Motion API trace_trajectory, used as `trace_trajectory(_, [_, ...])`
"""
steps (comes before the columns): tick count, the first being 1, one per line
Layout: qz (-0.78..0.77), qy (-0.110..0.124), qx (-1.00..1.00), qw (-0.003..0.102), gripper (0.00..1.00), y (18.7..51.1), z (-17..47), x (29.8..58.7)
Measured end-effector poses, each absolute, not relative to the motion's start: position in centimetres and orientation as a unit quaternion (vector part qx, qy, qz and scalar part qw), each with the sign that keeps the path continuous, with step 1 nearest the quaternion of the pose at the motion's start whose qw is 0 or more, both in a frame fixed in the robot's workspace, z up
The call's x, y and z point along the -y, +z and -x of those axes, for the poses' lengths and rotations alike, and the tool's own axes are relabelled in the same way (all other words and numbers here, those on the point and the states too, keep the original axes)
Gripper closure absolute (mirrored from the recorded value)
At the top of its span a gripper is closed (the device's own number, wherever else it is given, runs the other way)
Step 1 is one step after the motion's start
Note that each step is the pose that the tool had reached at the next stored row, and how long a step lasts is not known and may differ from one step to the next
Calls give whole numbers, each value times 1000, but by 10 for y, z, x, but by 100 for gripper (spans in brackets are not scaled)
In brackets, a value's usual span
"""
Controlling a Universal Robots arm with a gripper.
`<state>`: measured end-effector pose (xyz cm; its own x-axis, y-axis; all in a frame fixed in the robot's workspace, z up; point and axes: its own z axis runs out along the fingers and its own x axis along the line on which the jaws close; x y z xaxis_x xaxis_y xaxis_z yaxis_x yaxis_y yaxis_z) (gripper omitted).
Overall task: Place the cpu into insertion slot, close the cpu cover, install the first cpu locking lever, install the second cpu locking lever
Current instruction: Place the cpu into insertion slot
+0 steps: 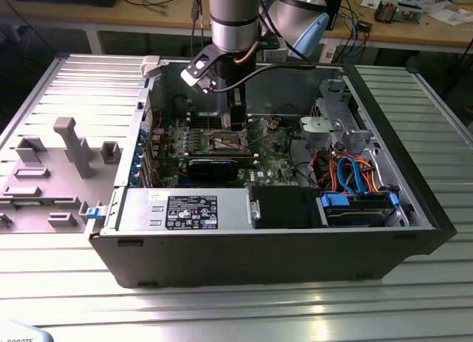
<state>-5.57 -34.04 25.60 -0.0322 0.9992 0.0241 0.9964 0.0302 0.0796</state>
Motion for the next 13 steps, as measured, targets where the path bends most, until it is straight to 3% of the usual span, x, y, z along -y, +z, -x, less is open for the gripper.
trace_trajectory(13, [-695, 39, -717, 21, 46, 256, 56, 340])
